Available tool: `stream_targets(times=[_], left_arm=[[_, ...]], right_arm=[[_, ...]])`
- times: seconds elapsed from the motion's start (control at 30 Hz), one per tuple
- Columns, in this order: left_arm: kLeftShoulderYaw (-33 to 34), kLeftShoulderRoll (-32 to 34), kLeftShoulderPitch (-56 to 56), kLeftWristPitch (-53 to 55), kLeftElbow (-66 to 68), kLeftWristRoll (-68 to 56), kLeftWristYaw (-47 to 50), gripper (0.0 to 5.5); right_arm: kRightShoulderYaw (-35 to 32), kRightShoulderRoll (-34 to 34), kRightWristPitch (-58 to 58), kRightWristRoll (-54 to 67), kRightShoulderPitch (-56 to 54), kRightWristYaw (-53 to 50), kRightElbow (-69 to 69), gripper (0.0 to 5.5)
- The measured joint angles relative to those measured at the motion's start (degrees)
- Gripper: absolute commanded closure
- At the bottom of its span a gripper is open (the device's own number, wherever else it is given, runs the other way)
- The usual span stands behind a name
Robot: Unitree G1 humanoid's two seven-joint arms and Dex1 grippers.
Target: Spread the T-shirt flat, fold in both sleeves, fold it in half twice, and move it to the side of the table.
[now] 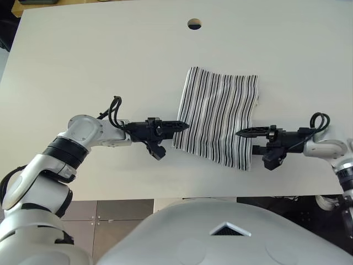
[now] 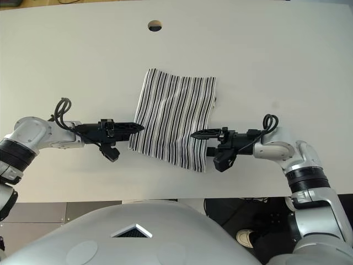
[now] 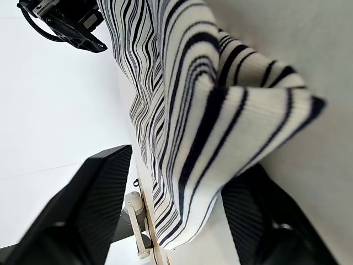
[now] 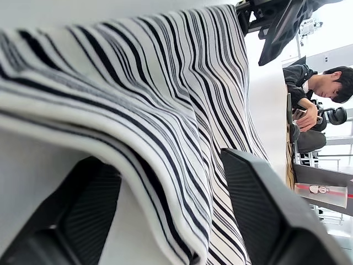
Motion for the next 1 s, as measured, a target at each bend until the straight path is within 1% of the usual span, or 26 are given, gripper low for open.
stream_targets(times=[0.07,0.13,0.17,0.27,0.3,0.37,0.43,0.5,0.53,0.57,0.6,0.7,0.77,0.83,0.9,1.0], left_arm=[[0.2,0.0,0.7,-0.5,0.1,-3.7,-2.7,3.47],[0.3,-0.1,3.0,-2.6,0.2,-13.2,-8.7,3.79],[0.4,-0.1,3.3,-2.8,0.1,-15.3,-10.3,3.93],[0.5,-0.1,4.3,-3.6,-0.8,-26.4,-19.1,4.39],[0.4,0.0,5.1,-3.6,-1.3,-30.1,-21.9,4.61],[-0.9,0.3,6.7,-3.1,-3.1,-38.7,-28.7,4.9],[-2.2,1.6,8.4,-0.8,-6.3,-48.7,-36.4,5.21],[-3.7,3.9,9.8,4.0,-10.5,-59.8,-45.4,5.32],[-4.0,4.7,10.3,5.6,-11.7,-62.7,-48.5,5.32],[-4.3,6.5,11.1,9.3,-14.0,-68.0,-54.5,5.32],[-4.3,8.2,12.3,12.3,-15.7,-72.0,-58.9,5.33],[-4.1,11.1,15.5,20.3,-21.2,-80.8,-68.6,5.33],[-2.9,12.3,17.5,25.3,-24.8,-85.6,-73.1,5.33],[-0.6,13.0,19.1,32.8,-29.1,-92.0,-75.9,5.33],[1.4,13.2,20.0,37.9,-32.1,-96.1,-77.4,5.33],[6.5,12.1,20.9,45.1,-35.2,-102.2,-78.0,5.33]], right_arm=[[0.9,0.0,0.2,-0.3,-0.1,-0.6,0.0,3.23],[2.2,-0.2,0.7,-0.3,-0.4,-1.0,-0.1,3.62],[2.6,-0.2,0.9,-0.1,-0.4,-1.0,-0.2,3.81],[4.5,-0.9,3.0,2.4,0.0,-0.6,-0.8,4.39],[5.1,-1.3,3.8,3.8,0.4,-0.1,-1.1,4.65],[6.7,-2.4,6.4,8.0,1.0,2.2,-2.3,4.99],[8.4,-3.4,10.7,15.2,2.5,6.0,-4.9,5.25],[9.5,-5.8,17.7,25.9,4.4,11.3,-9.5,5.26],[9.5,-6.8,21.0,30.4,5.0,13.6,-11.7,5.26],[9.5,-9.2,27.9,38.7,6.3,18.0,-16.2,5.26],[9.2,-11.5,33.3,44.9,7.5,21.2,-19.8,5.26],[6.5,-15.4,45.4,57.3,10.2,27.5,-28.2,5.26],[4.2,-16.0,50.9,61.8,11.0,29.8,-31.7,5.26],[2.0,-15.9,54.4,63.3,11.5,31.0,-33.2,5.26],[0.3,-15.3,56.5,63.5,11.6,31.5,-33.6,5.27],[-1.6,-11.7,58.2,61.6,10.7,30.5,-33.0,5.27]])
